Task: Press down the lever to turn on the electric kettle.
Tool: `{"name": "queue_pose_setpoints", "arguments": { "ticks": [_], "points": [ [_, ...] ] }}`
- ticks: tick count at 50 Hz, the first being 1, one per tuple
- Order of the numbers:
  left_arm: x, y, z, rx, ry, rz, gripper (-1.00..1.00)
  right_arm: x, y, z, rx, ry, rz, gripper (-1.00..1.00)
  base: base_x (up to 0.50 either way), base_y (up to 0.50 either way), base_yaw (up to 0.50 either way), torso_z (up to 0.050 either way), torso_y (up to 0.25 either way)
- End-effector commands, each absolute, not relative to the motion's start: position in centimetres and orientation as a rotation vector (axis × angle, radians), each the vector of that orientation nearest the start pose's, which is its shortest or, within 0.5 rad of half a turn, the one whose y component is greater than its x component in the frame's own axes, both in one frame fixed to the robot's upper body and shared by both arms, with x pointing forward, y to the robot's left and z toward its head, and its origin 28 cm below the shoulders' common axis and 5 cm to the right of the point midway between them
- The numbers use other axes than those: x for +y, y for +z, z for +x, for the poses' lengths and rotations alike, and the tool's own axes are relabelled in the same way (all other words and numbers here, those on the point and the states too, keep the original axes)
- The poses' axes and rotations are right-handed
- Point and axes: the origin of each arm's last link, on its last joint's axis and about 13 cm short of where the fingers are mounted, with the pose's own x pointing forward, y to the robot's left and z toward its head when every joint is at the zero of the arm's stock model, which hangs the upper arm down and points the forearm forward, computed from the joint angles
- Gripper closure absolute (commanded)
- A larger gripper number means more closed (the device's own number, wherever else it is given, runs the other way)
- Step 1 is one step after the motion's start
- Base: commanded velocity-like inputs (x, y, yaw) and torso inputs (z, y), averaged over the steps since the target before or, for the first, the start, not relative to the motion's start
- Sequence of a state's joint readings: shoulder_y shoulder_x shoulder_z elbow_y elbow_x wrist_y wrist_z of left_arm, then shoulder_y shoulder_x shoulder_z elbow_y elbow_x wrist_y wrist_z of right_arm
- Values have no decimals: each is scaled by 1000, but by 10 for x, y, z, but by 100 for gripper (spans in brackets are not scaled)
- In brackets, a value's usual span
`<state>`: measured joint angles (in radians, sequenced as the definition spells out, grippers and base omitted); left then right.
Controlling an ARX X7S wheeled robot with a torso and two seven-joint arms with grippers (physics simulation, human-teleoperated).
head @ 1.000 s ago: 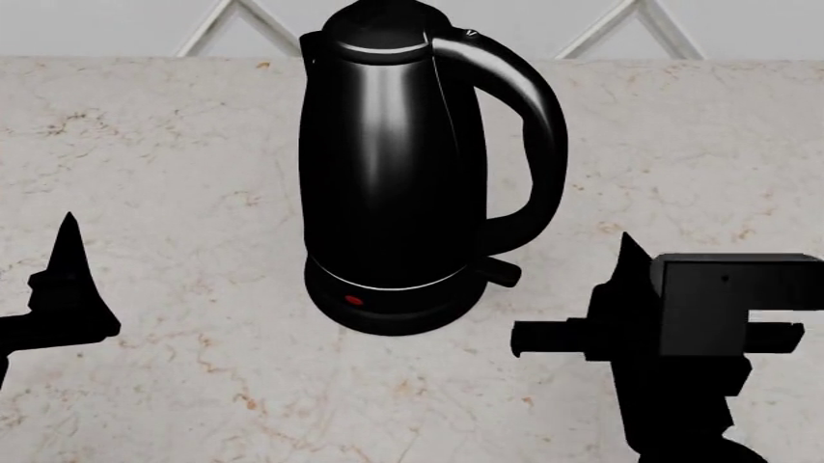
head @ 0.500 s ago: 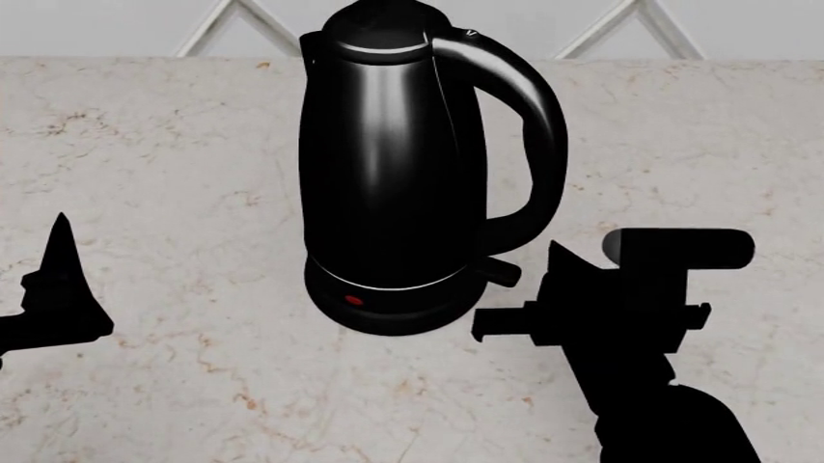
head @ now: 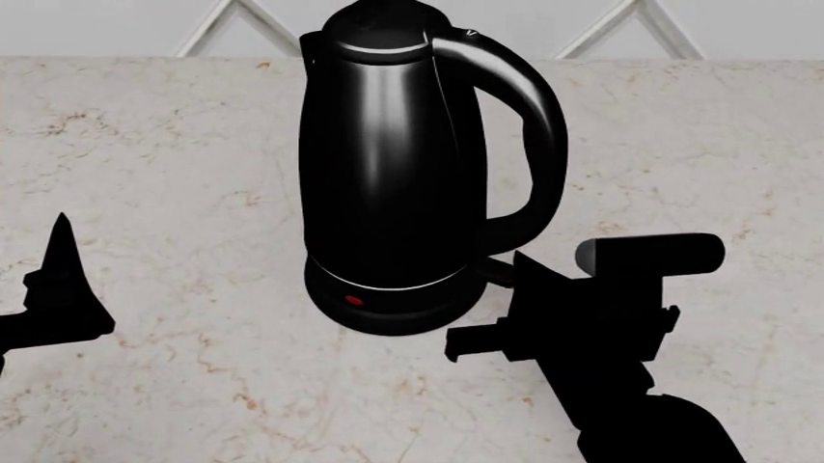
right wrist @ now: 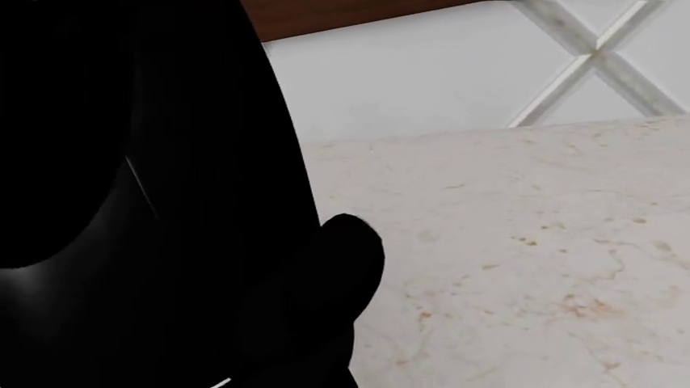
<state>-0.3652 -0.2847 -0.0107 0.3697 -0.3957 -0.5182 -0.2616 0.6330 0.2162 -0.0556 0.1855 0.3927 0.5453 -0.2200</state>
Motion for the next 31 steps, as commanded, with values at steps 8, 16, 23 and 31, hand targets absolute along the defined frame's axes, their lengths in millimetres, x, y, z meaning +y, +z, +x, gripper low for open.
{"name": "queue_pose_setpoints", "arguments": {
  "ticks": [8, 16, 23, 31],
  "points": [
    [253, 151, 264, -190, 118, -89, -100, -132, 115, 333, 127, 349, 130, 100, 0, 0, 0, 0, 0],
    [254, 153, 263, -194, 125, -97, -100, -133, 105, 331, 163, 349, 141, 100, 1, 0, 2, 0, 0],
    [255, 156, 263, -199, 130, -104, -100, -137, 74, 327, 234, 326, 180, 100, 5, 2, 4, 0, 0],
    [255, 157, 262, -205, 130, -102, -100, -136, 77, 324, 241, 333, 175, 100, 3, 2, 5, 0, 0]
  ]
}}
